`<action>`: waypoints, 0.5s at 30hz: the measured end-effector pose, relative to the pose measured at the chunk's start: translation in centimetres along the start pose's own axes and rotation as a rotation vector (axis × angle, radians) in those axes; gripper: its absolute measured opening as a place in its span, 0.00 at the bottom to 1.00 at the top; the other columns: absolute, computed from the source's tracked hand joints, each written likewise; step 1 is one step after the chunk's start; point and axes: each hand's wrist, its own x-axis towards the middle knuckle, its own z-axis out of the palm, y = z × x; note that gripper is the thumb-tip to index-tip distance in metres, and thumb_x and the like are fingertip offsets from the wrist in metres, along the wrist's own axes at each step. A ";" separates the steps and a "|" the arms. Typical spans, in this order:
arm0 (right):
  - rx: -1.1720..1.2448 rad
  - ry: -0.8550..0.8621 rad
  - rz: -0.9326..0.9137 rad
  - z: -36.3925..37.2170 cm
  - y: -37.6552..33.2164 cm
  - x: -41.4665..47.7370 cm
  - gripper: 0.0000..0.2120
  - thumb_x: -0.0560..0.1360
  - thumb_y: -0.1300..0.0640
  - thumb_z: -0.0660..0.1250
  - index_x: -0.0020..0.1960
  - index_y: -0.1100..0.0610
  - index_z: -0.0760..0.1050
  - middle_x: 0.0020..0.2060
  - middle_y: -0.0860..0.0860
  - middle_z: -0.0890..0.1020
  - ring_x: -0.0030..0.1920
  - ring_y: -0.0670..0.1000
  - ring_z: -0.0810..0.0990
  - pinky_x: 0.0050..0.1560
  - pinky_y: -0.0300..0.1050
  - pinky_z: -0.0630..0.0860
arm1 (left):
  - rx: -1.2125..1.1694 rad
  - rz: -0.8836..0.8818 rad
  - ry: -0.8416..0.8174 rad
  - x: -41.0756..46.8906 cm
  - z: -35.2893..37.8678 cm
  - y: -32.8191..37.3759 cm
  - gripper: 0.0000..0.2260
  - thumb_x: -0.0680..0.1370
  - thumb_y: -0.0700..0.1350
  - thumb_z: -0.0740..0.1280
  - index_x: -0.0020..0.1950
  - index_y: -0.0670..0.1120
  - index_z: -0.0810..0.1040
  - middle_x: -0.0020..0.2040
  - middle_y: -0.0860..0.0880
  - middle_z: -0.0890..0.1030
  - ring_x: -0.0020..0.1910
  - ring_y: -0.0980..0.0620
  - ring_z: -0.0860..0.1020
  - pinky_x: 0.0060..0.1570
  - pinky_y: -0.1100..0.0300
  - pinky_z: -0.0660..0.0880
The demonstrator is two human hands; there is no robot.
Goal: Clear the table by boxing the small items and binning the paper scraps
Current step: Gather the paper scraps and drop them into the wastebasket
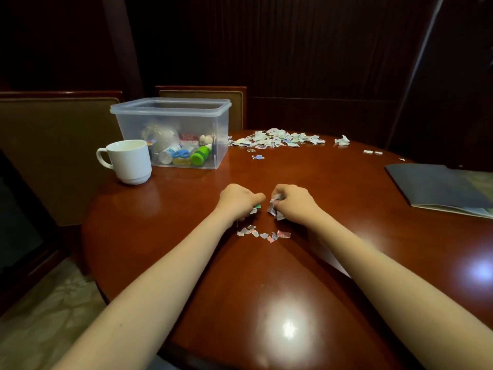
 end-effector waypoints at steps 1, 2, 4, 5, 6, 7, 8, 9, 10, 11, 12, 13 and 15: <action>0.118 -0.010 0.049 -0.1 0.0 0.1 0.05 0.78 0.62 0.58 0.48 0.55 0.71 0.45 0.53 0.76 0.38 0.48 0.73 0.33 0.39 0.69 | -0.176 -0.069 -0.024 -0.1 -0.2 -0.1 0.15 0.76 0.48 0.67 0.32 0.45 0.70 0.28 0.48 0.70 0.24 0.54 0.66 0.24 0.64 0.63; 0.240 -0.025 0.106 -0.3 -0.2 0.1 0.05 0.79 0.61 0.58 0.48 0.55 0.71 0.43 0.52 0.75 0.37 0.47 0.72 0.29 0.38 0.68 | -0.372 -0.128 -0.055 -0.2 -0.6 -0.2 0.13 0.76 0.47 0.67 0.34 0.44 0.70 0.27 0.49 0.69 0.21 0.55 0.65 0.20 0.66 0.60; 0.443 -0.045 0.190 -0.3 -0.6 0.1 0.07 0.79 0.61 0.58 0.45 0.54 0.72 0.41 0.52 0.73 0.37 0.48 0.70 0.24 0.35 0.67 | -0.699 -0.197 -0.096 -0.2 -1.4 -0.4 0.12 0.76 0.44 0.67 0.34 0.44 0.69 0.22 0.51 0.69 0.16 0.59 0.62 0.16 0.70 0.56; 0.521 -0.053 0.213 -0.3 -1.0 0.1 0.08 0.80 0.61 0.58 0.44 0.54 0.72 0.40 0.52 0.73 0.36 0.47 0.69 0.21 0.34 0.66 | -0.803 -0.214 -0.103 -0.1 -1.9 -0.6 0.12 0.76 0.43 0.67 0.34 0.44 0.69 0.21 0.52 0.68 0.15 0.60 0.61 0.15 0.71 0.56; 0.596 -0.059 0.229 -0.3 -1.5 -0.1 0.07 0.80 0.62 0.58 0.45 0.55 0.72 0.38 0.52 0.72 0.34 0.46 0.68 0.18 0.32 0.64 | -0.870 -0.221 -0.109 -0.1 -2.3 -0.7 0.12 0.76 0.43 0.66 0.34 0.44 0.68 0.20 0.52 0.68 0.15 0.60 0.61 0.14 0.72 0.56; 0.676 -0.068 0.244 -0.4 -2.2 -0.3 0.06 0.80 0.63 0.57 0.48 0.57 0.72 0.37 0.52 0.72 0.32 0.46 0.67 0.16 0.30 0.62 | -0.908 -0.219 -0.115 -0.2 -2.8 -0.7 0.13 0.76 0.43 0.66 0.34 0.44 0.68 0.19 0.52 0.67 0.14 0.61 0.62 0.14 0.72 0.56; 0.755 -0.082 0.260 -0.5 -2.8 -0.4 0.06 0.80 0.64 0.56 0.52 0.58 0.72 0.35 0.53 0.71 0.30 0.46 0.66 0.15 0.29 0.60 | -0.930 -0.214 -0.123 -0.3 -3.1 -0.6 0.13 0.77 0.43 0.66 0.34 0.44 0.68 0.19 0.53 0.67 0.14 0.61 0.62 0.14 0.72 0.56; 0.831 -0.097 0.274 -0.6 -3.4 -0.5 0.08 0.80 0.65 0.55 0.55 0.58 0.71 0.34 0.53 0.71 0.28 0.45 0.65 0.15 0.29 0.59 | -0.947 -0.208 -0.131 -0.4 -3.5 -0.5 0.12 0.77 0.43 0.66 0.35 0.44 0.68 0.19 0.53 0.67 0.14 0.61 0.61 0.14 0.72 0.56; 0.900 -0.115 0.284 -0.6 -4.1 -0.5 0.10 0.80 0.66 0.54 0.58 0.59 0.70 0.34 0.54 0.71 0.28 0.45 0.64 0.15 0.29 0.59 | -0.969 -0.203 -0.139 -0.6 -3.8 -0.5 0.12 0.77 0.43 0.66 0.35 0.44 0.67 0.18 0.53 0.67 0.14 0.61 0.61 0.14 0.72 0.56; 0.958 -0.132 0.293 -0.5 -4.7 -0.5 0.10 0.80 0.66 0.54 0.58 0.59 0.69 0.34 0.54 0.71 0.28 0.45 0.63 0.15 0.29 0.59 | -0.994 -0.201 -0.146 -0.7 -4.2 -0.5 0.12 0.77 0.43 0.65 0.35 0.45 0.67 0.18 0.53 0.66 0.14 0.61 0.61 0.14 0.72 0.55; 1.003 -0.149 0.303 -0.4 -5.4 -0.6 0.08 0.80 0.66 0.54 0.56 0.59 0.69 0.34 0.54 0.70 0.28 0.45 0.62 0.14 0.29 0.59 | -1.022 -0.201 -0.153 -0.8 -4.5 -0.6 0.13 0.77 0.43 0.65 0.34 0.45 0.66 0.18 0.53 0.66 0.13 0.60 0.61 0.13 0.72 0.55; 1.038 -0.167 0.314 -0.2 -6.1 -0.6 0.06 0.80 0.66 0.53 0.53 0.60 0.68 0.34 0.54 0.69 0.28 0.45 0.61 0.14 0.28 0.58 | -1.052 -0.200 -0.160 -0.9 -4.9 -0.7 0.14 0.77 0.43 0.64 0.34 0.45 0.66 0.17 0.54 0.65 0.13 0.60 0.60 0.13 0.72 0.54; 1.071 -0.209 0.313 0.3 -7.4 -0.4 0.09 0.81 0.67 0.52 0.44 0.61 0.67 0.33 0.53 0.67 0.26 0.44 0.60 0.14 0.28 0.57 | -1.112 -0.198 -0.163 -1.0 -5.7 -1.0 0.14 0.78 0.43 0.63 0.33 0.46 0.65 0.17 0.54 0.64 0.13 0.60 0.60 0.13 0.72 0.53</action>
